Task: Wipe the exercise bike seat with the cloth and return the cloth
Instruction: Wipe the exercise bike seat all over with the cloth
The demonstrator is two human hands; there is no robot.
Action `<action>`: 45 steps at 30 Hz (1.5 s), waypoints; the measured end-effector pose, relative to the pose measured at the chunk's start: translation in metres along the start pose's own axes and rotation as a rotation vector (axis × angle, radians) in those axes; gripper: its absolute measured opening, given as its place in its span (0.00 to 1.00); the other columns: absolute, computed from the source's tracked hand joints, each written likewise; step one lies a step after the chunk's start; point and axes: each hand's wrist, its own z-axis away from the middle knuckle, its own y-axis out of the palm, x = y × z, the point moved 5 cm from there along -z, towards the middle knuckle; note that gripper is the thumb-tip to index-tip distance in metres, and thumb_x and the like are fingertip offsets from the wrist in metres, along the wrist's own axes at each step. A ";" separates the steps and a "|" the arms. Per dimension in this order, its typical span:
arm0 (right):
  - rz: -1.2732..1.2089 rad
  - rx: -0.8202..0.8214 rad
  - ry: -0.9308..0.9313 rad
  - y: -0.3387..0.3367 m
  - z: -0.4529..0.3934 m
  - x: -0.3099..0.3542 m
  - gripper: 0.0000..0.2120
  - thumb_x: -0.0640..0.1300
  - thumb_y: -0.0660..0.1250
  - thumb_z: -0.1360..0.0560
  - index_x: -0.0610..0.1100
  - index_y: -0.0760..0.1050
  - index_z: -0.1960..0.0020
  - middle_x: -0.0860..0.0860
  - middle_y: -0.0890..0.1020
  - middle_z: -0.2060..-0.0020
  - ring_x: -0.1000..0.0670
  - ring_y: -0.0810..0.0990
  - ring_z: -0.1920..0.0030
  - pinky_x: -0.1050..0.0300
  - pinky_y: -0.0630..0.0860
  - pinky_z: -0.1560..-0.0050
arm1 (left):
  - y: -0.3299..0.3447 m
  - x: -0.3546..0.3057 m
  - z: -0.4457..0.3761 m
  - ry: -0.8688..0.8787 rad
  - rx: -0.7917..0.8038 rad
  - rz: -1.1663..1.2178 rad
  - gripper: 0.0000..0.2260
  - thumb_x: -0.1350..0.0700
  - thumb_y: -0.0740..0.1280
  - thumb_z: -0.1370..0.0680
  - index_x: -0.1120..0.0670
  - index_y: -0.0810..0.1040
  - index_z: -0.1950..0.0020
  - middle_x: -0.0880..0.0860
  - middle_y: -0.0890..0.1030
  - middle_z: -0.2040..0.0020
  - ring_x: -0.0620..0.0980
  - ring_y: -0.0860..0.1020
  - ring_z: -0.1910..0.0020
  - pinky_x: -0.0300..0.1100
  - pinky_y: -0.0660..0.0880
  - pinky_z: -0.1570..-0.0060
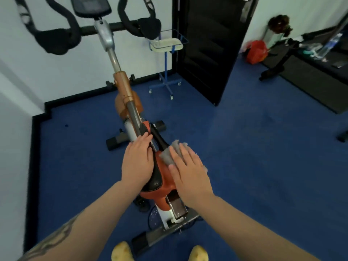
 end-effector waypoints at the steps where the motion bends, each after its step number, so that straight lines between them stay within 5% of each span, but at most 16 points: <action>1: 0.028 0.004 -0.068 0.000 0.007 0.002 0.27 0.56 0.38 0.20 0.54 0.45 0.22 0.53 0.46 0.22 0.51 0.39 0.23 0.48 0.42 0.23 | 0.003 -0.002 0.011 -0.081 -0.009 0.078 0.18 0.57 0.55 0.20 0.51 0.67 0.29 0.50 0.65 0.26 0.48 0.63 0.28 0.47 0.59 0.29; 11: 0.105 0.127 -0.097 -0.001 -0.040 0.015 0.23 0.56 0.42 0.18 0.58 0.53 0.23 0.52 0.47 0.21 0.49 0.47 0.22 0.46 0.47 0.24 | 0.008 -0.011 0.052 -0.198 -0.105 0.203 0.19 0.55 0.53 0.19 0.49 0.64 0.28 0.44 0.64 0.27 0.40 0.62 0.29 0.43 0.61 0.30; 18: 0.101 0.126 -0.031 0.001 -0.013 0.005 0.22 0.58 0.43 0.19 0.66 0.46 0.25 0.56 0.41 0.22 0.49 0.37 0.23 0.35 0.45 0.27 | 0.007 -0.013 0.056 -0.184 -0.137 0.223 0.20 0.47 0.49 0.19 0.46 0.65 0.28 0.41 0.64 0.28 0.36 0.62 0.31 0.37 0.63 0.35; 28: 0.016 0.110 0.020 -0.013 -0.009 -0.001 0.23 0.62 0.50 0.21 0.68 0.52 0.27 0.61 0.51 0.23 0.55 0.49 0.24 0.45 0.66 0.31 | 0.007 -0.013 0.054 -0.165 -0.101 0.179 0.21 0.45 0.48 0.20 0.44 0.62 0.27 0.39 0.61 0.26 0.33 0.60 0.32 0.42 0.68 0.37; 37: -0.047 0.134 -0.066 -0.045 -0.019 -0.043 0.18 0.56 0.57 0.21 0.63 0.66 0.31 0.62 0.71 0.31 0.56 0.73 0.35 0.57 0.74 0.44 | 0.005 -0.024 0.051 -0.231 -0.012 0.022 0.22 0.44 0.49 0.21 0.44 0.57 0.26 0.36 0.54 0.27 0.39 0.57 0.28 0.42 0.62 0.32; 42: 0.045 0.220 -0.163 -0.073 -0.021 -0.108 0.18 0.54 0.56 0.20 0.62 0.66 0.30 0.62 0.74 0.35 0.55 0.75 0.39 0.56 0.75 0.48 | 0.017 -0.049 0.045 -0.429 0.060 -0.217 0.24 0.45 0.51 0.20 0.45 0.55 0.25 0.47 0.51 0.23 0.50 0.51 0.25 0.52 0.53 0.28; 45: 0.107 0.220 -0.177 -0.105 -0.025 -0.160 0.18 0.54 0.55 0.19 0.62 0.64 0.30 0.62 0.73 0.34 0.55 0.76 0.40 0.56 0.75 0.49 | 0.036 -0.096 0.032 -0.460 0.021 -0.172 0.23 0.46 0.53 0.21 0.45 0.58 0.26 0.46 0.55 0.23 0.47 0.50 0.25 0.52 0.47 0.28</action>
